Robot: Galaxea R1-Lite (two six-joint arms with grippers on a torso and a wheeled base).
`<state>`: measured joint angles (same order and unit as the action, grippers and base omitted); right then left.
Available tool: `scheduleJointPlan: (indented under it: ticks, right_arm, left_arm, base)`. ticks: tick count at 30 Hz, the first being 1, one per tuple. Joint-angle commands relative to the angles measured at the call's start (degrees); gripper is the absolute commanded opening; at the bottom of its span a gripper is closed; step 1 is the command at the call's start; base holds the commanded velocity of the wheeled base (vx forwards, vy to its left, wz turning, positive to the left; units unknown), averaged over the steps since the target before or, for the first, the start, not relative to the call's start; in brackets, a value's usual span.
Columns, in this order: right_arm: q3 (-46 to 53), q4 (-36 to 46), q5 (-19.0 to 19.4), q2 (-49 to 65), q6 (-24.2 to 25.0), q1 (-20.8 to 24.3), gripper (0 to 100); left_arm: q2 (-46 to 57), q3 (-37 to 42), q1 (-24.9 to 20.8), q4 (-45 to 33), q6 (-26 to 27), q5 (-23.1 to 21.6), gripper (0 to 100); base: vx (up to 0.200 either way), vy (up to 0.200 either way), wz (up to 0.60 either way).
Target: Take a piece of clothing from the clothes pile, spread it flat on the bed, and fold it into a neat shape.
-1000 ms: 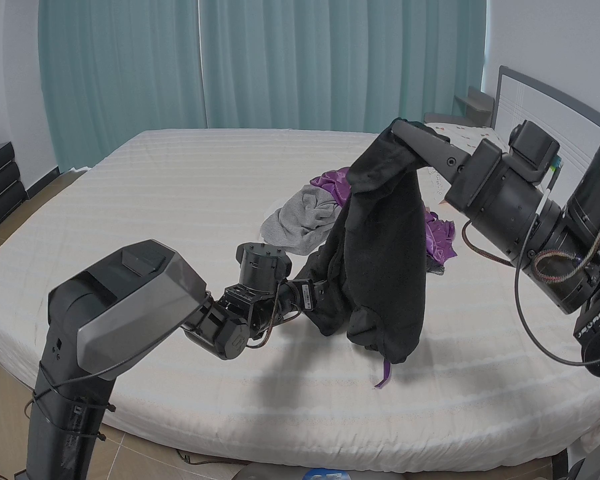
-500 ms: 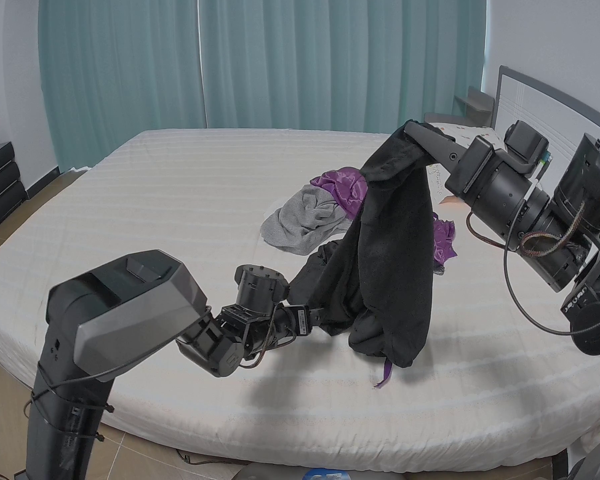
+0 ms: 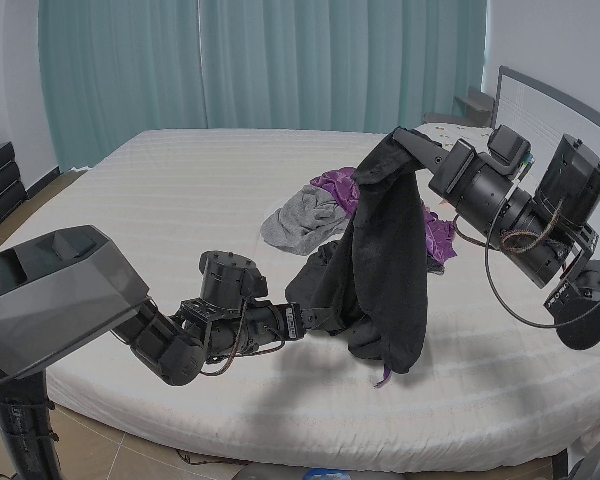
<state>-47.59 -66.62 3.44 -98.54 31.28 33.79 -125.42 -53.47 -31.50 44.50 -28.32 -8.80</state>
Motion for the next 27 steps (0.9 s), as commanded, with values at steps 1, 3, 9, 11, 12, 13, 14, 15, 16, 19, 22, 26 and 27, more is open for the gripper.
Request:
scheduleJointPlan:
  ticks: [1, 3, 9, 11, 12, 13, 14, 15, 16, 19, 22, 26, 27]
  right_arm:
    - [0.1, 0.0, 0.0, -0.3, 0.1, 0.3, 0]
    - [0.2, 0.0, -0.2, -0.2, 0.1, 1.5, 0]
    - [-0.2, 0.0, -1.0, 0.4, 0.1, 5.4, 0]
    - [-0.2, 0.0, -1.0, 0.5, 0.1, 5.8, 0]
    - [-0.2, 0.0, -0.9, 0.9, 0.1, 5.9, 0]
    - [-0.1, 0.0, -0.9, 1.2, 0.1, 6.0, 0]
    - [-0.1, 0.0, -0.9, 1.3, 0.1, 6.2, 0]
    - [-0.1, 0.0, -0.9, 1.6, 0.1, 6.2, 0]
    - [0.0, 0.0, -0.9, 2.0, 0.1, 6.2, 0]
    - [0.0, 0.0, -0.9, 3.1, 0.1, 6.1, 0]
    - [0.0, 0.4, -0.8, 4.7, 0.1, 6.0, 0]
    - [0.0, 0.6, -0.7, 5.1, 0.0, 5.3, 0]
    - [0.1, 0.6, -0.7, 5.1, 0.0, 5.1, 0]
  left_arm:
    - [2.6, 0.5, -0.2, 0.2, -0.2, -1.3, 100]
    - [2.3, 0.0, -0.2, 0.2, -0.3, -1.7, 100]
    - [0.3, -3.6, -0.3, 0.2, -0.7, -2.4, 100]
    - [-0.6, -4.8, -0.3, 0.3, -1.2, -2.4, 100]
    - [-1.9, -7.3, -0.3, 0.2, -3.1, -2.2, 100]
    - [-2.6, -8.2, -0.3, 0.2, -3.9, -2.3, 100]
    - [-3.1, -8.9, -0.2, 0.1, -4.4, -2.3, 100]
    - [-4.0, -9.9, -0.2, 0.2, -4.5, -2.0, 100]
    - [-5.3, -11.0, -0.1, 0.3, -4.4, -1.7, 100]
    - [-8.1, -14.5, 0.1, -0.3, -4.3, 0.5, 100]
    - [-13.5, -21.4, 0.1, -1.5, -4.1, 8.6, 100]
    - [-17.9, -29.5, 0.2, -6.3, -3.9, 14.3, 100]
    - [-18.2, -30.1, 0.2, -6.9, -3.8, 14.6, 100]
  base:
    - [0.000, 0.000, 0.00]
    - [0.000, 0.000, 0.00]
    - [0.000, 0.000, 0.00]
    - [0.000, 0.000, 0.00]
    - [0.000, 0.000, 0.00]
    - [0.000, 0.000, 0.00]
    - [0.000, 0.000, 0.00]
    - [0.000, 0.000, 0.00]
    - [0.000, 0.000, 0.00]
    - [0.000, 0.000, 0.00]
    - [0.000, 0.000, 0.00]
    - [0.000, 0.000, 0.00]
    - [0.000, 0.000, 0.00]
